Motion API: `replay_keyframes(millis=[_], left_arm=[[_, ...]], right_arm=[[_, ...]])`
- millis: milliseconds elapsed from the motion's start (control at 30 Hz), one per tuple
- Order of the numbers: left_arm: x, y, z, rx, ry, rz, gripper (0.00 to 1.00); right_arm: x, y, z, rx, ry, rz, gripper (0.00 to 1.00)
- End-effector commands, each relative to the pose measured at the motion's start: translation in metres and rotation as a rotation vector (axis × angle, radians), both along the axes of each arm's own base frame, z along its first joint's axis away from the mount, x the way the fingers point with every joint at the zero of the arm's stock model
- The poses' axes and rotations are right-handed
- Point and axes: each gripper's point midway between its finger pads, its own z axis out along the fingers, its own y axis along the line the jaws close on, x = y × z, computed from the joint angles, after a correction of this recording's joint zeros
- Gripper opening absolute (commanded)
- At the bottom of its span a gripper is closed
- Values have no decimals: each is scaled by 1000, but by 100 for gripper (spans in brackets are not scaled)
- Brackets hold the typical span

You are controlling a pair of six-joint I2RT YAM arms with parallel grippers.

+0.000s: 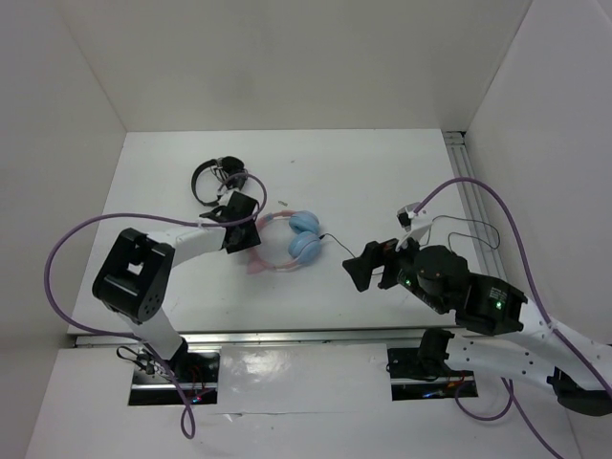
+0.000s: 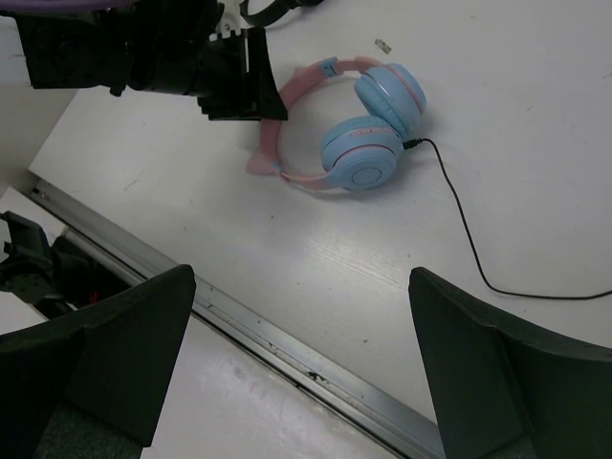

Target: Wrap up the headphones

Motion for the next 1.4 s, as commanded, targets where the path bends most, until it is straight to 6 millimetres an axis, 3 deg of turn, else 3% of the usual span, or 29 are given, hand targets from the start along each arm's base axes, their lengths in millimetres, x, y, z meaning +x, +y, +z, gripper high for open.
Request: replay_keyframes(millis=[0,167,200,400,433,600,733,767,800,867,933,1067,1133,1233,1367], left_arm=[[-24,0,-21,3,85,-5,58],[-41,6,-32,81,128,3,57],[-43,10,-35,100,139,8,48],[-46,3,-38,151,202,-7,41],[-48,4,-39,152,213,5,38],[-51,5,-41,163,241,16,0],[-40,14,-34,151,260,86,0],[-50,23,-30,195,306,105,0],[-37,28,-5,219,238,151,0],[-36,35,29,266,176,165,0],[-38,43,88,294,80,187,0],[-70,50,172,287,-42,160,0],[-81,52,201,274,-91,106,0],[-104,78,242,302,-152,105,0],[-128,103,269,360,-185,38,0]], right_arm=[[0,2,13,59,-15,-5,100],[2,3,17,70,-30,-2,100],[1,5,19,79,-31,6,100],[-2,0,26,114,-49,7,100],[-2,0,26,114,-50,7,100],[-3,-5,27,98,-60,12,100],[-5,4,21,30,-87,80,100],[-10,9,22,30,-93,128,100],[-11,15,18,-2,-116,173,100],[-24,26,16,-15,-133,289,100],[-28,33,15,-51,-169,360,100],[-28,44,10,-92,-187,417,100],[-32,52,20,-54,-217,458,100],[-32,59,24,-46,-253,487,100],[-12,58,55,-33,-363,397,100]])
